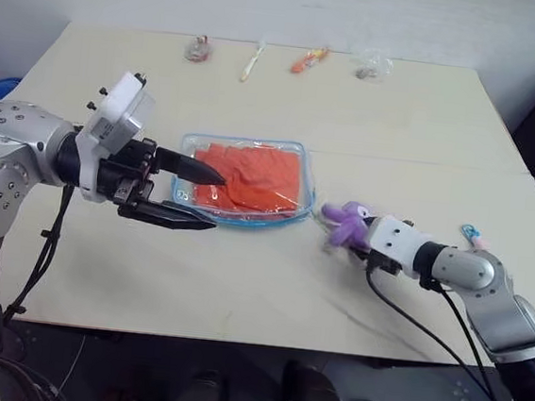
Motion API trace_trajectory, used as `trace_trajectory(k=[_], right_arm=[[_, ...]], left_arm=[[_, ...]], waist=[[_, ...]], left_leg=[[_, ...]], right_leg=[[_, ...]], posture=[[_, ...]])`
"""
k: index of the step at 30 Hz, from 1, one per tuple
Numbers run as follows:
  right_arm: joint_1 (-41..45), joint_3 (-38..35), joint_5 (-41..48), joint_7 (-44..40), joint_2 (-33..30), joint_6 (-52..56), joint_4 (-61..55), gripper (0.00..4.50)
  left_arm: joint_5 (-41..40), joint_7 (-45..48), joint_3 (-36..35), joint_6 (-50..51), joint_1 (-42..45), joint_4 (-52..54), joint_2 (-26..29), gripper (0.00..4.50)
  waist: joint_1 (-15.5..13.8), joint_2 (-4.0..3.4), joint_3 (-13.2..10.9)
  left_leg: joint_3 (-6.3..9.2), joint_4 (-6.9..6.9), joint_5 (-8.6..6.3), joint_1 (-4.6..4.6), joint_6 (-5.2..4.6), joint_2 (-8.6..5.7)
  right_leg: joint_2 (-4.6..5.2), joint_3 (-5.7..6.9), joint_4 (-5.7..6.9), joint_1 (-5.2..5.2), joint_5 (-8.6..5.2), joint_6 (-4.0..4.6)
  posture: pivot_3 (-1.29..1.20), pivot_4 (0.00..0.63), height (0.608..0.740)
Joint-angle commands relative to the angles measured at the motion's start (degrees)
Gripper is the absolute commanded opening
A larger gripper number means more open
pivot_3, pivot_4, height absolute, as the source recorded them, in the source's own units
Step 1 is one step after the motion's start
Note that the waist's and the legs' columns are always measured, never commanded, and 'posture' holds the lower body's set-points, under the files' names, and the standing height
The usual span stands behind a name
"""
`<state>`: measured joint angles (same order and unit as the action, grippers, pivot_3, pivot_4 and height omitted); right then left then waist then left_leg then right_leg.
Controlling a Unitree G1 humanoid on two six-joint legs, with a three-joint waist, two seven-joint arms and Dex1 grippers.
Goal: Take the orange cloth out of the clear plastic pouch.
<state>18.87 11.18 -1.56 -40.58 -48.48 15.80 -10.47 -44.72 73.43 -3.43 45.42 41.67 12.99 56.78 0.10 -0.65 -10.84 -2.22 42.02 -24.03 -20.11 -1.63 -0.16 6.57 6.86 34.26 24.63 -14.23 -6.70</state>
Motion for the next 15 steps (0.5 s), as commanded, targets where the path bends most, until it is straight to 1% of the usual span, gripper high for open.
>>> trace_trajectory(k=[1,4,7,9,12,15], right_arm=[[-0.96,-1.03,-0.28,-1.01,0.67,-0.62,-0.59,1.83],[-1.23,-1.41,-0.37,-1.18,0.89,-0.39,-1.4,0.8],[-1.18,-1.73,0.02,-2.56,0.01,2.5,-4.03,0.03],[-1.29,-2.26,2.0,-4.66,-0.55,6.56,-6.59,0.03],[-1.17,-3.36,9.01,-10.05,-1.61,17.61,-13.44,0.03],[0.26,-3.75,14.81,-11.36,-0.46,27.93,-19.46,0.03]], left_arm=[[0.86,-0.25,-0.77,-1.35,-0.57,1.31,0.05,3.34],[0.87,-0.57,-0.98,-1.38,-0.83,1.27,-0.07,3.34],[1.34,-0.5,-0.98,-2.02,-1.47,1.18,0.03,3.34],[1.41,-0.58,-1.1,-2.11,-1.68,1.16,0.07,3.34],[1.44,-0.95,-1.34,-1.92,-1.79,1.07,-0.03,3.34],[1.2,-1.37,-1.4,-1.58,-1.69,0.94,-0.24,3.34]], waist=[[-0.01,0.0,0.0],[-0.05,0.0,0.0],[-0.02,0.0,0.0],[-0.06,0.0,0.0],[-0.2,0.0,0.0],[-0.17,0.0,0.0]], left_leg=[[0.0,0.0,0.0,0.0,0.0,0.0],[0.02,0.01,0.0,0.0,0.0,0.0],[0.03,0.0,0.0,0.0,0.0,0.0],[0.03,0.0,0.0,0.0,0.0,0.01],[0.06,0.01,0.0,-0.01,0.0,-0.01],[0.1,0.01,0.0,-0.01,0.0,0.0]], right_leg=[[0.0,0.0,0.0,0.0,0.0,0.0],[0.0,0.01,-0.01,-0.01,0.0,0.0],[0.01,-0.01,0.0,-0.01,0.0,0.0],[0.0,0.0,0.0,0.0,0.0,0.0],[0.02,0.0,0.0,0.0,0.0,0.0],[0.0,0.0,0.0,-0.01,0.0,0.0]], posture=[[0.0,0.15,0.74],[0.0,0.15,0.74],[0.0,0.15,0.74],[0.0,0.15,0.74],[0.0,0.15,0.74],[0.0,0.15,0.74]])
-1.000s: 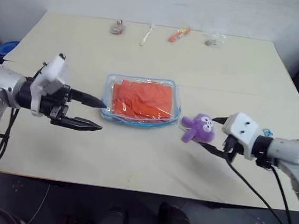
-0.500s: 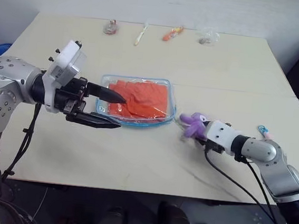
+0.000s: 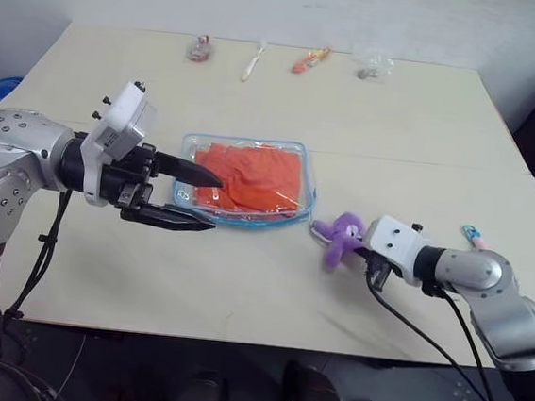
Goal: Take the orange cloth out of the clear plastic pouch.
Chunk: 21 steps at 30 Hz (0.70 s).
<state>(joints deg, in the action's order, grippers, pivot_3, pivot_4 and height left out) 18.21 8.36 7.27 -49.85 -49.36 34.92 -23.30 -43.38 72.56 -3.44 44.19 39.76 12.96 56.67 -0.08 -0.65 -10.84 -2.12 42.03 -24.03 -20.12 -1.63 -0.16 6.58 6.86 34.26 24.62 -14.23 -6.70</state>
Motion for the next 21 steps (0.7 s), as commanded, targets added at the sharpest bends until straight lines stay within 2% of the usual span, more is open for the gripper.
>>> trace_trajectory(k=[1,6,10,14,17,21], right_arm=[[1.45,-0.54,7.53,-1.85,1.21,11.81,-8.24,0.03],[2.98,4.75,8.31,2.26,5.47,19.46,-10.3,0.03],[4.22,10.67,3.61,8.06,9.46,19.56,-7.86,0.03],[4.54,10.42,3.53,10.19,10.96,21.99,-8.03,0.03],[4.14,9.32,4.68,10.96,11.62,24.16,-9.28,0.88],[4.49,8.68,5.86,12.17,12.68,27.13,-11.02,2.23]], left_arm=[[-0.24,-0.62,-1.38,-0.21,0.25,0.92,-0.22,3.34],[-0.26,-1.19,-0.93,0.09,0.71,0.92,-0.85,3.34],[0.22,-1.42,-0.38,-0.08,1.36,0.44,-1.43,3.34],[0.72,-1.28,-0.27,-0.36,1.66,0.19,-1.69,3.34],[1.16,-1.18,-0.22,-0.68,1.68,0.1,-1.95,3.34],[1.64,-1.03,-0.02,-1.2,1.46,0.13,-2.36,3.34]], waist=[[0.02,0.0,0.0],[0.04,0.01,0.0],[0.19,0.08,0.05],[0.48,0.11,0.07],[0.35,0.12,0.07],[0.31,0.12,0.07]], left_leg=[[0.01,-0.01,0.0,0.0,0.0,0.0],[0.01,0.0,0.0,0.0,0.0,-0.04],[-0.01,-0.01,0.0,0.04,0.0,-0.04],[-0.08,-0.07,0.0,0.23,0.01,-0.02],[-0.14,-0.13,0.0,0.39,0.02,-0.02],[-0.16,-0.12,0.0,0.4,0.02,-0.03]], right_leg=[[0.01,-0.01,0.01,0.01,0.0,0.0],[0.02,-0.01,0.01,0.01,0.0,0.0],[0.0,-0.01,0.03,0.0,0.0,0.0],[-0.04,-0.19,0.12,-0.02,0.0,0.0],[-0.04,-0.26,0.15,-0.12,-0.02,0.04],[-0.03,-0.29,0.16,-0.12,-0.02,0.04]], posture=[[0.0,0.15,0.74],[0.0,0.15,0.74],[0.0,0.15,0.74],[0.0,0.15,0.74],[0.0,0.15,0.74],[0.0,0.15,0.74]])
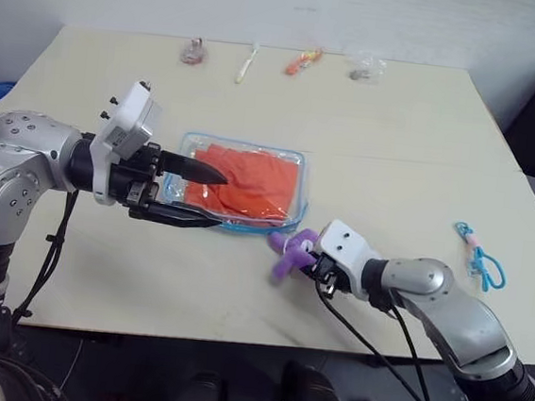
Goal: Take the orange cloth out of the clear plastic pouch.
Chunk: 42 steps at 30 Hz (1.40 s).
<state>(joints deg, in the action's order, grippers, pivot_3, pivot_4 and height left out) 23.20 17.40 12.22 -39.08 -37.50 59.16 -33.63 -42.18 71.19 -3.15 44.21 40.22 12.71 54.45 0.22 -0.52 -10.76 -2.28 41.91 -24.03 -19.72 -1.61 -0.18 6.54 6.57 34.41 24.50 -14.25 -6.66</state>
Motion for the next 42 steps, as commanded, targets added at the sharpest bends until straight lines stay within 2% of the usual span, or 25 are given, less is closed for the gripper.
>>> trace_trajectory(k=[1,5,14,17,20,22,25,27,33,37,42], right_arm=[[-0.41,-0.53,1.17,1.72,1.06,3.6,-1.06,2.69],[-0.25,-2.86,3.8,1.54,1.01,7.4,-3.87,3.99],[2.28,-15.04,16.51,0.51,3.59,21.55,-11.69,3.99],[3.53,-16.92,19.39,-0.97,-0.1,22.77,-13.7,3.99],[6.63,-18.35,21.71,-6.16,-7.98,18.11,-13.2,3.99],[9.72,-16.28,17.99,-8.49,-12.4,8.98,-8.42,3.99],[12.37,-8.11,6.31,-8.98,-15.51,-10.02,0.96,3.99],[13.87,-4.12,0.41,-9.42,-14.92,-20.27,7.46,3.99],[18.9,4.67,-13.88,-8.77,-7.24,-50.19,28.72,3.99],[20.98,6.62,-18.92,-8.67,-3.14,-61.94,38.36,3.99],[21.84,6.5,-20.63,-10.57,-0.1,-68.11,42.39,3.99]], left_arm=[[0.6,0.42,-0.21,-1.45,0.77,0.54,-0.22,3.34],[0.98,0.89,0.12,-2.04,-0.34,1.12,-0.39,3.34],[2.91,2.31,1.67,-4.79,-2.52,1.03,-0.85,3.34],[4.79,3.31,3.01,-6.91,-3.27,1.34,-0.79,3.34],[6.43,4.38,4.19,-9.07,-4.49,2.19,-0.57,3.34],[7.44,4.58,4.59,-10.31,-5.55,2.92,-0.45,3.34],[9.15,4.07,4.92,-12.39,-7.22,3.75,-0.69,3.34],[10.05,3.46,5.26,-13.41,-8.47,4.77,-1.03,3.34],[12.91,2.26,6.4,-16.5,-11.67,7.81,-1.86,3.34],[15.01,1.35,7.48,-18.31,-11.74,8.09,-2.79,3.34],[15.36,1.29,8.22,-18.43,-10.43,7.42,-3.81,3.34]], waist=[[0.0,0.0,0.0],[-0.04,0.0,0.0],[-0.16,-0.02,-0.02],[-0.25,-0.04,-0.02],[-0.22,-0.1,-0.06],[-0.11,-0.1,-0.07],[0.0,-0.09,-0.06],[0.07,-0.08,-0.06],[0.22,-0.09,-0.06],[0.09,-0.1,-0.07],[0.22,-0.1,-0.07]], left_leg=[[-0.01,0.0,0.0,0.0,0.0,-0.01],[-0.01,0.0,0.0,0.0,0.0,-0.01],[-0.01,-0.02,0.0,-0.04,0.0,-0.01],[0.0,-0.02,0.0,-0.06,-0.01,-0.04],[-0.01,-0.04,-0.01,-0.06,-0.02,-0.08],[-0.01,-0.07,-0.01,-0.06,-0.02,-0.05],[-0.09,-0.18,-0.01,0.01,-0.02,-0.04],[-0.23,-0.31,-0.01,0.13,-0.02,-0.06],[-0.61,-0.51,0.0,0.14,-0.01,-0.03],[-0.56,-0.47,0.0,0.1,-0.01,0.0],[-0.37,-0.47,0.0,0.05,-0.01,0.08]], right_leg=[[0.01,-0.01,0.0,0.0,0.0,0.0],[0.01,-0.02,0.01,0.0,0.0,0.0],[0.02,-0.02,0.0,0.06,0.0,0.0],[0.03,-0.01,-0.01,0.06,0.0,0.0],[0.08,-0.03,-0.03,0.07,0.0,0.0],[0.03,-0.02,-0.05,0.07,0.0,0.0],[0.01,-0.08,-0.09,0.07,0.0,0.0],[0.02,-0.19,-0.13,0.05,0.0,0.0],[0.0,-0.23,-0.22,0.14,0.0,0.0],[0.02,-0.15,-0.25,0.11,0.0,0.0],[0.01,-0.09,-0.3,0.11,0.0,0.0]], posture=[[0.0,0.15,0.74],[0.0,0.15,0.74],[0.0,0.15,0.74],[0.0,0.15,0.74],[0.0,0.15,0.74],[0.0,0.15,0.74],[0.0,0.15,0.74],[0.0,0.15,0.74],[0.0,0.15,0.74],[0.0,0.15,0.74],[0.0,0.15,0.74]])
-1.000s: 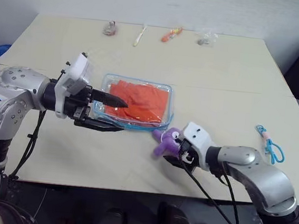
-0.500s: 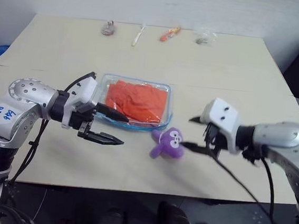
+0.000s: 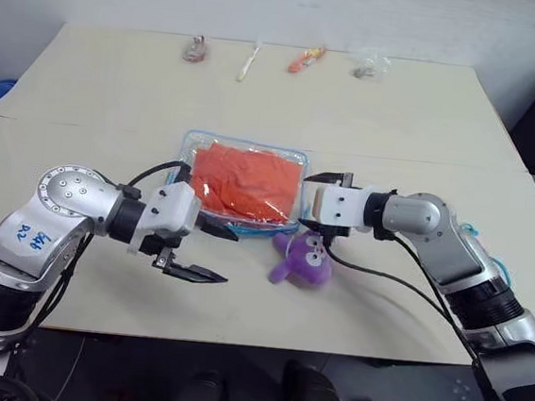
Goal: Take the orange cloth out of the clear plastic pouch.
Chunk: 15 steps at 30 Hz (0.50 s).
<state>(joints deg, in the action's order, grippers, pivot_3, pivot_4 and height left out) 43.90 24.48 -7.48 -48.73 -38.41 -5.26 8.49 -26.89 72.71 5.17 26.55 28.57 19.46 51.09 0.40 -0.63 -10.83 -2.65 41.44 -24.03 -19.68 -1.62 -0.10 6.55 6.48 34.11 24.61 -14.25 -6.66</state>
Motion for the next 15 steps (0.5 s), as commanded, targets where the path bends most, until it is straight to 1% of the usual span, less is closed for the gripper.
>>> trace_trajectory(k=[1,2,5,8,10,12,13,15], right_arm=[[1.14,-0.78,-1.7,-0.95,0.93,-4.2,0.73,3.63],[1.21,-1.26,-2.29,-0.96,0.79,-4.68,1.16,3.46],[1.51,-3.31,-2.2,-1.18,0.59,-4.12,1.55,3.46],[2.36,-9.58,4.86,-3.53,0.16,8.39,-1.05,3.46],[0.79,-12.75,9.23,-8.66,-3.93,18.44,-5.71,3.46],[-3.04,-16.38,15.55,-13.76,-9.13,30.7,-13.62,3.46],[-4.52,-17.78,18.02,-15.03,-10.85,35.07,-16.72,3.46],[-8.56,-20.9,22.55,-15.47,-13.86,43.93,-23.73,3.46]], left_arm=[[0.37,-0.14,0.11,-1.0,1.49,0.32,-0.7,3.34],[0.61,-0.06,0.26,-1.22,1.73,0.05,-0.94,3.34],[0.7,-0.06,0.22,-1.41,2.09,-0.25,-1.34,3.34],[0.19,-0.49,-0.52,-0.85,2.33,-0.82,-1.56,3.34],[-1.09,-0.77,-1.85,0.71,2.71,-1.38,-1.34,3.34],[-4.33,-1.9,-4.07,5.08,4.5,-2.5,-1.45,3.34],[-5.44,-2.39,-4.78,6.69,5.25,-2.88,-1.57,3.34],[-6.75,-2.82,-5.84,8.74,7.04,-4.16,-1.62,3.34]], waist=[[0.04,0.0,0.0],[0.05,-0.01,0.0],[0.0,-0.01,0.0],[-0.17,-0.03,-0.02],[-0.39,-0.08,-0.04],[-0.77,-0.13,-0.07],[-1.1,-0.12,-0.07],[-1.24,-0.12,-0.07]], left_leg=[[0.05,0.0,0.0,0.0,0.0,0.0],[0.12,0.0,0.0,0.0,0.0,0.0],[0.15,0.03,0.0,0.0,0.0,0.03],[0.18,0.07,0.0,-0.03,0.0,0.14],[0.28,0.15,0.0,-0.14,0.0,0.15],[0.46,0.31,0.0,-0.36,-0.01,0.16],[0.48,0.43,0.0,-0.56,-0.01,0.16],[0.48,0.51,0.0,-0.63,-0.01,0.12]], right_leg=[[-0.01,0.0,0.0,0.0,0.0,0.0],[-0.01,0.01,0.01,0.0,0.0,0.0],[0.0,0.01,0.02,-0.01,0.0,0.0],[0.03,0.01,0.04,0.0,0.0,0.0],[0.05,0.09,0.05,0.02,0.0,0.0],[0.07,0.27,0.03,0.06,0.0,0.0],[0.07,0.43,0.02,0.14,0.0,0.0],[0.04,0.56,0.01,0.12,0.0,0.0]], posture=[[0.0,0.15,0.74],[0.0,0.15,0.74],[0.0,0.15,0.74],[0.0,0.15,0.74],[0.0,0.15,0.74],[0.0,0.15,0.74],[0.0,0.15,0.74],[0.0,0.15,0.74]])
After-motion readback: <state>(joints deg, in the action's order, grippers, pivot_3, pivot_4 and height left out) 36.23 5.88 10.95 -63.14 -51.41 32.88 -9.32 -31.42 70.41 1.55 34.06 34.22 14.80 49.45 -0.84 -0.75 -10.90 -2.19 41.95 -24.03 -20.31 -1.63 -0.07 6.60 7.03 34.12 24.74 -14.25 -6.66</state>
